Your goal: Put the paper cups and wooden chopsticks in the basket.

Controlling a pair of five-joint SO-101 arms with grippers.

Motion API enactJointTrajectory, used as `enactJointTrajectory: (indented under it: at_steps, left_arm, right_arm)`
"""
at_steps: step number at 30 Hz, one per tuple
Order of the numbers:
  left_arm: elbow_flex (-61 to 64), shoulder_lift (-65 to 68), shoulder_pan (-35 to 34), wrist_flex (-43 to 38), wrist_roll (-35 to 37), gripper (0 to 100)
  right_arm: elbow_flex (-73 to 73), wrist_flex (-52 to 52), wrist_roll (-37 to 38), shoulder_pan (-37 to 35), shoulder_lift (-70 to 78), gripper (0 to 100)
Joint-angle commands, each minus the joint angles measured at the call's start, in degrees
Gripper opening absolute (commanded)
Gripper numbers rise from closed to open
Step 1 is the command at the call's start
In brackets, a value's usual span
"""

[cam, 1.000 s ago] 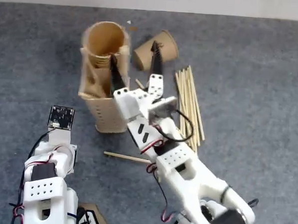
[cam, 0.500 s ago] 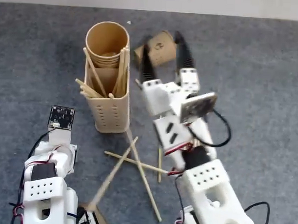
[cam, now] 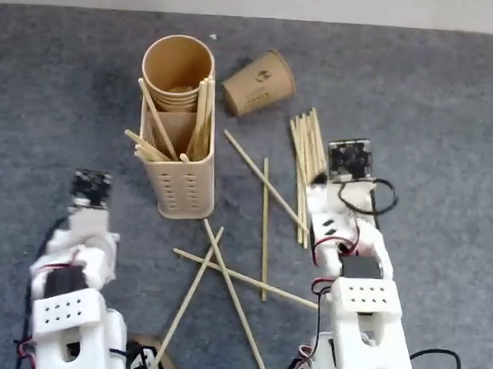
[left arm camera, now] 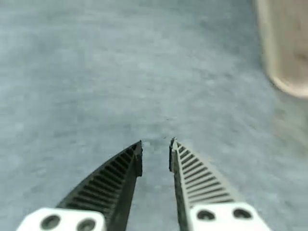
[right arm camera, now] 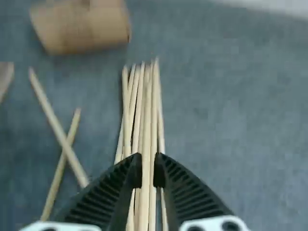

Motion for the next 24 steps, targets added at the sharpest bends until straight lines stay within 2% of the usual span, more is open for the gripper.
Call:
enactJointTrajectory:
  at_steps: [1,4,7,12,15,16,20,24]
  left_arm:
    - [-11.21,-0.13,-3.65,9.67,0.35,13]
    - [-22.55,0.13,-0.13,21.63,-0.35,13]
    - [-35.12,2.15,5.93,34.64,-6.86,13]
    - [-60.09,18.07,14.90,54.59,-9.41,13]
    - [-66.15,28.62,16.31,54.68,-10.64,13]
    - [-66.15,31.96,17.98,54.68,-13.63,13]
    - [-57.45,39.87,27.82,54.59,-21.63,13]
    - [-48.57,38.11,38.64,54.51,-27.16,13]
  right_arm:
    - [-5.85,15.43,1.58,1.01,2.59,4.9]
    - [-8.22,23.78,1.32,1.63,5.05,4.9]
    - [-8.40,25.01,1.32,3.82,4.62,4.9]
    - [-6.64,25.19,1.58,5.85,2.68,4.9]
    - [-3.74,25.19,2.55,6.73,2.07,4.9]
    - [-2.95,25.10,3.78,7.69,2.07,4.9]
    - [-1.19,24.13,4.57,12.79,2.07,4.9]
    - [0.66,19.65,4.57,13.67,2.59,4.9]
